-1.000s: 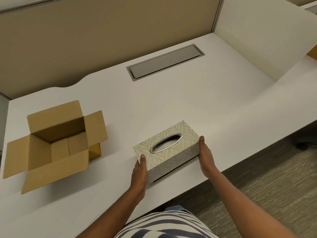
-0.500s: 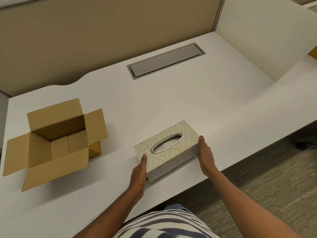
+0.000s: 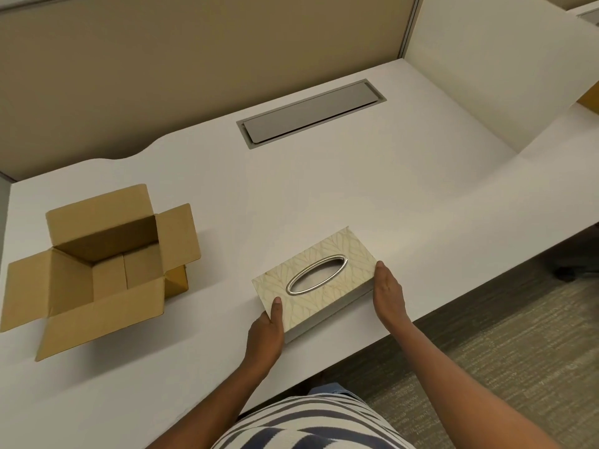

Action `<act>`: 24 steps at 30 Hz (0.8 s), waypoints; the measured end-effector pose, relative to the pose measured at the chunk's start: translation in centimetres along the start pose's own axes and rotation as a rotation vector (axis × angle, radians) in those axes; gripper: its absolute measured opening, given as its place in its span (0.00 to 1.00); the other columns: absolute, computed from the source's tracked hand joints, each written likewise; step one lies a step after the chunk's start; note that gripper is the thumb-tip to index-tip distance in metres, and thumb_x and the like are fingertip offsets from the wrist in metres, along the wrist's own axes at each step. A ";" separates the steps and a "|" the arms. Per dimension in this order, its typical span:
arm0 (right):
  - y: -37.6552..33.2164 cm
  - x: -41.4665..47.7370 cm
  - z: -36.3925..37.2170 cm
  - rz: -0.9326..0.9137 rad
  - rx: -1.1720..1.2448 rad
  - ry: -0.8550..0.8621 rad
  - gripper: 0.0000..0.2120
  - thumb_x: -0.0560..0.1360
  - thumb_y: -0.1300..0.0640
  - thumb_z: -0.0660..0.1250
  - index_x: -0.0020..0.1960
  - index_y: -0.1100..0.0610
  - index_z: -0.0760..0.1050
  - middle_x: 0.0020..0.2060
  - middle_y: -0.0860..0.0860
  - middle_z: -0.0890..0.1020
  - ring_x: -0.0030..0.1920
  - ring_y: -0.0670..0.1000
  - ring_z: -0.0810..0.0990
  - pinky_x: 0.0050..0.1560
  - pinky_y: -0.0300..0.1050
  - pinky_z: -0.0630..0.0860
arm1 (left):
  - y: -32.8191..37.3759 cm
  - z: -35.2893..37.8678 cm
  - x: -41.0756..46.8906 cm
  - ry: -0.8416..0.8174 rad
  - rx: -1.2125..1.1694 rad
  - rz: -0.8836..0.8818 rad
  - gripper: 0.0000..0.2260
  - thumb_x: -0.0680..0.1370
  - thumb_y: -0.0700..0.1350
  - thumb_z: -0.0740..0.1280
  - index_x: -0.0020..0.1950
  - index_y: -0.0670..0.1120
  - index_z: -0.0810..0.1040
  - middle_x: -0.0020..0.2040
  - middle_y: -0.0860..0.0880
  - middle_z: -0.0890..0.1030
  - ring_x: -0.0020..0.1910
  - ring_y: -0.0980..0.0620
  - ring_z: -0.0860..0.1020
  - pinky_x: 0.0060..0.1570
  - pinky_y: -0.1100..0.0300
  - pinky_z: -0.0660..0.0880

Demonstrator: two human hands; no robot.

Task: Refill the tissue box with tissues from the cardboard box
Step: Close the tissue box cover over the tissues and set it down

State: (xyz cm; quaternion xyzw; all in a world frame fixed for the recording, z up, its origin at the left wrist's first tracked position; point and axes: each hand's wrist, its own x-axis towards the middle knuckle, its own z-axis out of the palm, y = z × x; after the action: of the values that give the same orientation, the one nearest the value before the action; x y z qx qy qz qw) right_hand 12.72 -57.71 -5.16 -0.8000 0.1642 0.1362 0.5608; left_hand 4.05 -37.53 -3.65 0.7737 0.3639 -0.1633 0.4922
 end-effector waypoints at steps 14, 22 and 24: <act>2.0 0.5 -1.2 -0.066 -0.126 -0.047 0.25 0.83 0.48 0.47 0.55 0.67 0.73 0.53 0.66 0.79 0.56 0.64 0.76 0.54 0.54 0.73 | -1.6 0.2 0.7 -0.034 0.120 0.086 0.20 0.81 0.58 0.50 0.46 0.44 0.73 0.44 0.45 0.77 0.37 0.55 0.73 0.44 0.59 0.69; 1.6 0.2 -1.1 -0.102 -0.178 -0.037 0.25 0.83 0.50 0.47 0.58 0.69 0.73 0.54 0.66 0.79 0.57 0.64 0.76 0.60 0.59 0.73 | -1.6 0.1 0.8 -0.077 0.054 0.077 0.20 0.80 0.58 0.50 0.46 0.45 0.74 0.45 0.43 0.79 0.40 0.52 0.75 0.45 0.58 0.70; 1.6 0.2 -1.2 -0.108 -0.202 -0.025 0.26 0.83 0.49 0.47 0.57 0.69 0.74 0.53 0.66 0.80 0.54 0.64 0.78 0.59 0.59 0.74 | -1.8 0.1 0.9 -0.069 0.048 0.061 0.22 0.80 0.59 0.50 0.47 0.43 0.74 0.50 0.38 0.80 0.42 0.49 0.76 0.45 0.58 0.71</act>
State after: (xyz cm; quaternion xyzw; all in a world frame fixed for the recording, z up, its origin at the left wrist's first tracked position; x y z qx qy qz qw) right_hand 12.26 -59.32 -6.18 -0.8584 0.0991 0.1315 0.4859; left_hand 3.40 -36.84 -5.41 0.7900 0.3188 -0.1836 0.4904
